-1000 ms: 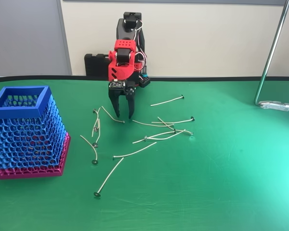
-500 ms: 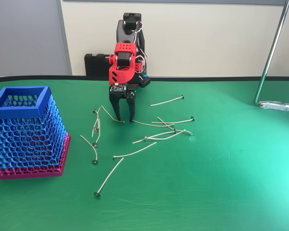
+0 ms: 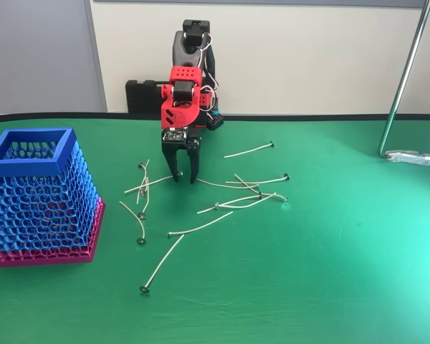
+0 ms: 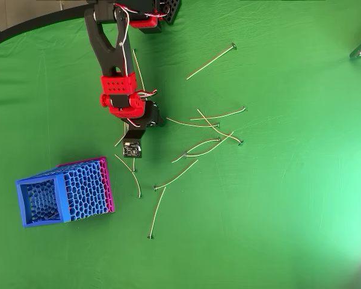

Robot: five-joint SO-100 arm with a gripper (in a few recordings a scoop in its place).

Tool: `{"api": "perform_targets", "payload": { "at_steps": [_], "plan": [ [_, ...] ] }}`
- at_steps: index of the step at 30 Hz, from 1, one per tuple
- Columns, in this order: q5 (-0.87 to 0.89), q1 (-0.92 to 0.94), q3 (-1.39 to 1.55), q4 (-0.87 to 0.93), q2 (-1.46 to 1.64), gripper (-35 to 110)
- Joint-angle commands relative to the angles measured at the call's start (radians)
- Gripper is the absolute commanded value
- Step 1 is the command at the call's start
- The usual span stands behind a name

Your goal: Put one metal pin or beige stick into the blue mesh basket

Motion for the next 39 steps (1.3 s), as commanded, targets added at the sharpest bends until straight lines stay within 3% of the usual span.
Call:
{"api": "perform_targets", "payload": {
  "at_steps": [1, 39],
  "plan": [
    [-0.008, 0.005, -0.037, -0.009, 0.008, 20],
    [-0.025, -0.003, 0.064, 0.048, 0.152, 20]
  ]
}}
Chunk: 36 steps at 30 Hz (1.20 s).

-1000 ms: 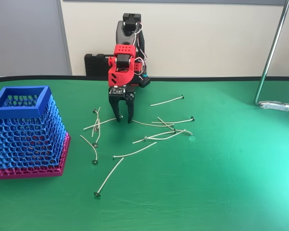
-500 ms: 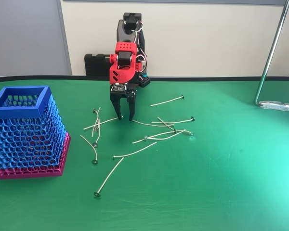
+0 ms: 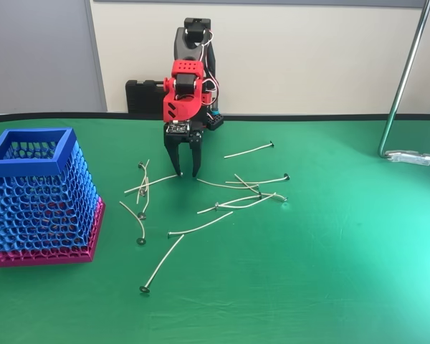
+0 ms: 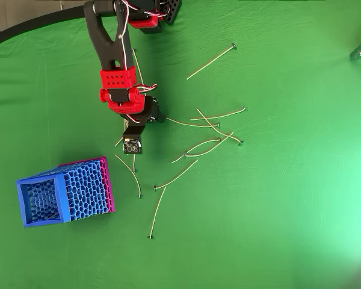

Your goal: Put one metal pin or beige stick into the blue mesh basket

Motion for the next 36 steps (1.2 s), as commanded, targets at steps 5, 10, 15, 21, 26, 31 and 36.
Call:
{"api": "perform_targets", "payload": {
  "at_steps": [5, 10, 15, 21, 26, 31, 36],
  "plan": [
    [-0.025, 0.018, 0.028, 0.009, 0.075, 20],
    [-0.034, 0.028, 0.037, 0.009, 0.091, 20],
    [-0.040, 0.038, 0.046, 0.009, 0.098, 20],
    [-0.049, 0.049, 0.058, 0.009, 0.100, 20],
    [-0.044, 0.049, 0.063, 0.009, 0.092, 20],
    [-0.041, 0.048, 0.074, -0.008, 0.080, 20],
    [-0.040, 0.044, 0.081, -0.018, 0.066, 20]
  ]
}}
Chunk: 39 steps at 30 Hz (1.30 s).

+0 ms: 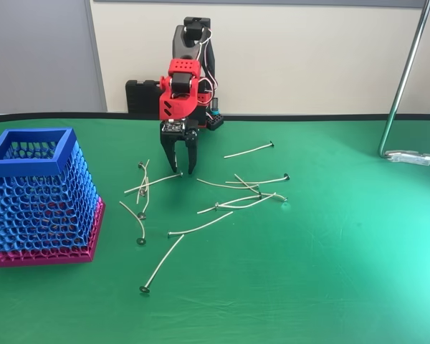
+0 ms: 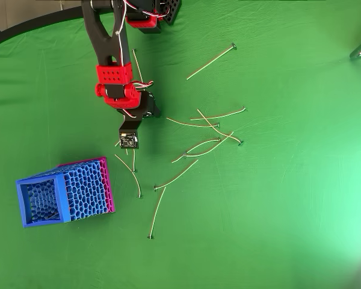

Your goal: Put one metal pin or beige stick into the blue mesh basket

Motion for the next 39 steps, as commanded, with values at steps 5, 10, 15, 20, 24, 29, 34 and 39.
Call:
{"api": "perform_targets", "payload": {
  "at_steps": [5, 10, 15, 20, 24, 29, 34, 39],
  "plan": [
    [-0.005, -0.002, 0.008, -0.018, 0.008, 20],
    [-0.002, -0.002, 0.012, -0.031, -0.002, 19],
    [-0.006, -0.002, 0.025, -0.041, -0.008, 18],
    [-0.008, -0.002, 0.035, -0.049, -0.008, 16],
    [-0.006, -0.005, 0.041, -0.058, -0.006, 9],
    [-0.006, -0.005, 0.052, -0.077, -0.005, 1],
    [-0.003, -0.006, 0.052, -0.077, -0.002, 1],
    [0.012, -0.012, 0.038, -0.051, 0.000, 13]
  ]
}}
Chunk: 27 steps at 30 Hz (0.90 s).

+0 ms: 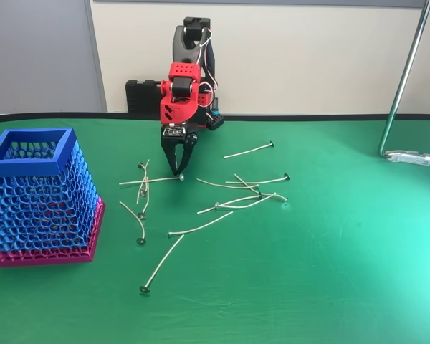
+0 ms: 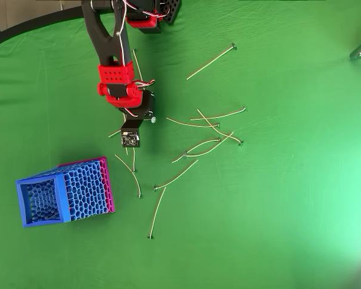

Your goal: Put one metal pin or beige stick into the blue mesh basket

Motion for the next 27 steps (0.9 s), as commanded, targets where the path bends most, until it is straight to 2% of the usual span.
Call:
{"api": "perform_targets", "payload": {
  "at_steps": [1, 10, 27],
  "plan": [
    [0.011, -0.011, -0.014, 0.012, 0.014, 15],
    [0.021, -0.023, -0.040, 0.043, 0.009, 22],
    [0.091, -0.035, -0.071, -0.028, -0.018, 20]
  ]
}}
